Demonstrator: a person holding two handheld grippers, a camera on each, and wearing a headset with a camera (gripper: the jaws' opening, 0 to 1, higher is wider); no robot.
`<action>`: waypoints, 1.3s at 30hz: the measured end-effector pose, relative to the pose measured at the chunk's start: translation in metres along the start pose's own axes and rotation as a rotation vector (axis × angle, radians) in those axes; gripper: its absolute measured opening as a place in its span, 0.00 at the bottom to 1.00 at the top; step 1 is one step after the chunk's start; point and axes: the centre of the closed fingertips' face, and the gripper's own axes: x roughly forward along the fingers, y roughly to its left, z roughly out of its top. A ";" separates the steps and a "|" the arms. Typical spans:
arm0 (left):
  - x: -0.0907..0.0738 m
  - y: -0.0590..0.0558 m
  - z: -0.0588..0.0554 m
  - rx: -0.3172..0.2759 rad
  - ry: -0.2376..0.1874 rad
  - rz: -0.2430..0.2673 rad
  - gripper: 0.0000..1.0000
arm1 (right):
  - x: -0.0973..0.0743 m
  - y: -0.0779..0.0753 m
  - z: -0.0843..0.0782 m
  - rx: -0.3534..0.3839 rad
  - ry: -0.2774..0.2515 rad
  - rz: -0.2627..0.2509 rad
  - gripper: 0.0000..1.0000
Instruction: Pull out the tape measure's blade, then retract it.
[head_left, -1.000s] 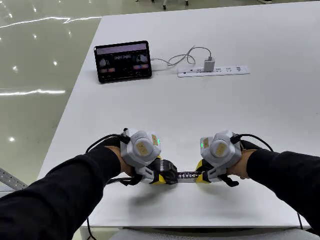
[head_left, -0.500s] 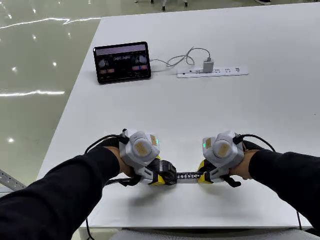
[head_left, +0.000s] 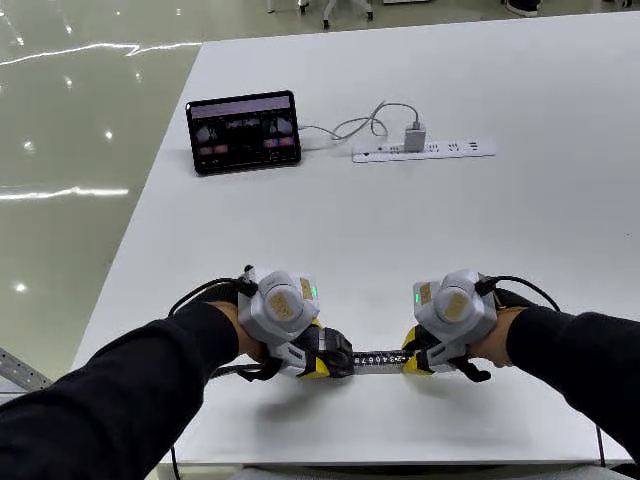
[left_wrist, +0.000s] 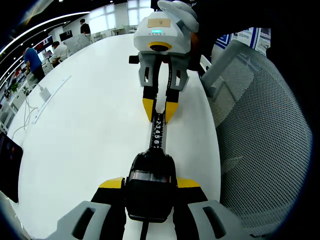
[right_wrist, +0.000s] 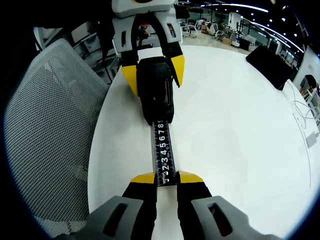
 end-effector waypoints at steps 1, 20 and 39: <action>0.000 0.000 0.000 0.000 0.000 0.001 0.32 | 0.000 -0.001 0.000 0.001 -0.001 0.000 0.09; 0.001 0.000 0.001 -0.011 -0.006 0.004 0.32 | -0.010 -0.002 -0.014 0.015 -0.017 -0.019 0.09; 0.001 0.000 0.002 -0.026 -0.016 -0.002 0.32 | -0.019 -0.002 -0.026 0.039 -0.014 -0.030 0.09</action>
